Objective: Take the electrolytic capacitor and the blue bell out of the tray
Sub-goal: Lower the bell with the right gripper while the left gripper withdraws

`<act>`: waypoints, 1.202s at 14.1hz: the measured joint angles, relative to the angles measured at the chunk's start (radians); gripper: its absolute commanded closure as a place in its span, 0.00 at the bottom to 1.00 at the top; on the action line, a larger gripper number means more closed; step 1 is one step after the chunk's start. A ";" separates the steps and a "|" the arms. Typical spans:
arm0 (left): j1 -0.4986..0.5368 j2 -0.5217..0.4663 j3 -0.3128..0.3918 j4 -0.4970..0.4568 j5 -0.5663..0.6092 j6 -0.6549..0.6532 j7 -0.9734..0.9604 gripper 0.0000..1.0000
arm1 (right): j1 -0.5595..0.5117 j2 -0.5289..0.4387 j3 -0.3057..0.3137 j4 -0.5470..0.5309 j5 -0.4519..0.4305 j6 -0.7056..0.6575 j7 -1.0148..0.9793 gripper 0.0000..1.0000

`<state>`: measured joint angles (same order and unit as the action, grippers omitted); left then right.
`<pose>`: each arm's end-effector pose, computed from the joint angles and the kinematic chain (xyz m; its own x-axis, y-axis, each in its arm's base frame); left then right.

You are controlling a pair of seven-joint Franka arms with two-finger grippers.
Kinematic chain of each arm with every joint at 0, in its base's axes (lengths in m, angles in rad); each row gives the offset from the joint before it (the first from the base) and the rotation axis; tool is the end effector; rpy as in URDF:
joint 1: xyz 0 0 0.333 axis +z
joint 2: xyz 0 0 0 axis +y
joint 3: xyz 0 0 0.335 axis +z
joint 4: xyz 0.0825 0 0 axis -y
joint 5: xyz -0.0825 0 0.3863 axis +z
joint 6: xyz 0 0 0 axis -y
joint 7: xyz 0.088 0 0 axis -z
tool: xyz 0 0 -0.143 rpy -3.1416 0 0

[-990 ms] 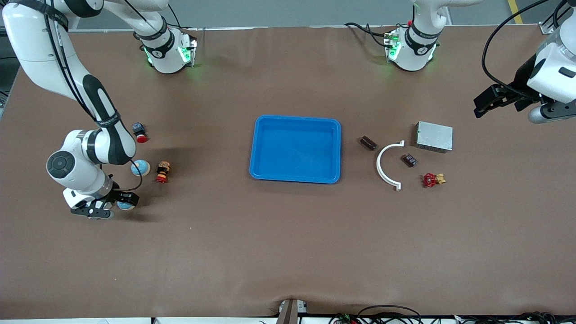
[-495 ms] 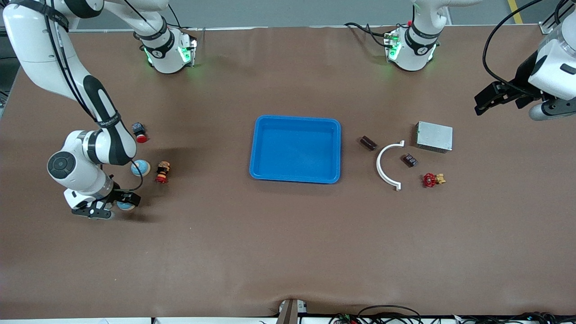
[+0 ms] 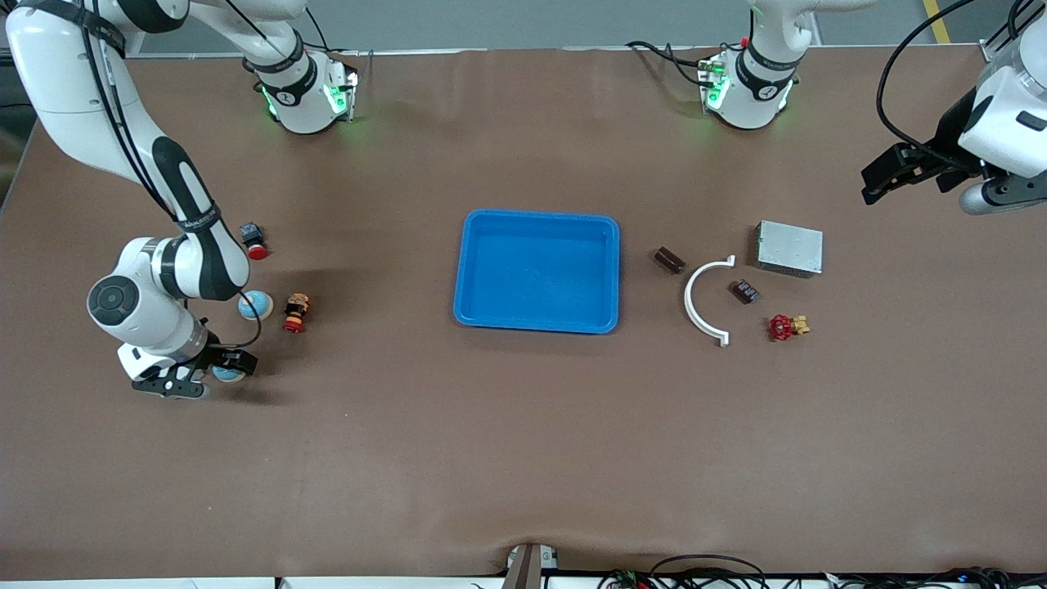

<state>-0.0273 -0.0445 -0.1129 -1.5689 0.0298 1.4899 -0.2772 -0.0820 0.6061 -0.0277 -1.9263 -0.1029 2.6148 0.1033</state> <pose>0.5279 -0.0714 0.6257 0.9900 0.1391 -0.0239 0.1380 -0.9895 -0.0429 0.6430 -0.0700 0.1566 0.9894 -0.1170 0.0857 -0.1228 -0.9902 0.0660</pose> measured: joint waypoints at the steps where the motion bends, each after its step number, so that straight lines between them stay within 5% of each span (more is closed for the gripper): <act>1: 0.000 0.000 -0.002 0.000 0.000 -0.001 0.000 0.00 | 0.000 0.000 0.001 0.000 0.000 0.000 0.001 0.00; 17: 0.000 0.000 -0.011 0.000 -0.029 -0.011 0.000 0.00 | 0.028 0.000 0.011 0.000 0.000 0.000 0.044 0.00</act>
<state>-0.0278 -0.0445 -0.1236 -1.5689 0.0007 1.4785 -0.2772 -0.0536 0.6062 -0.0166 -1.9263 -0.1029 2.6143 0.1470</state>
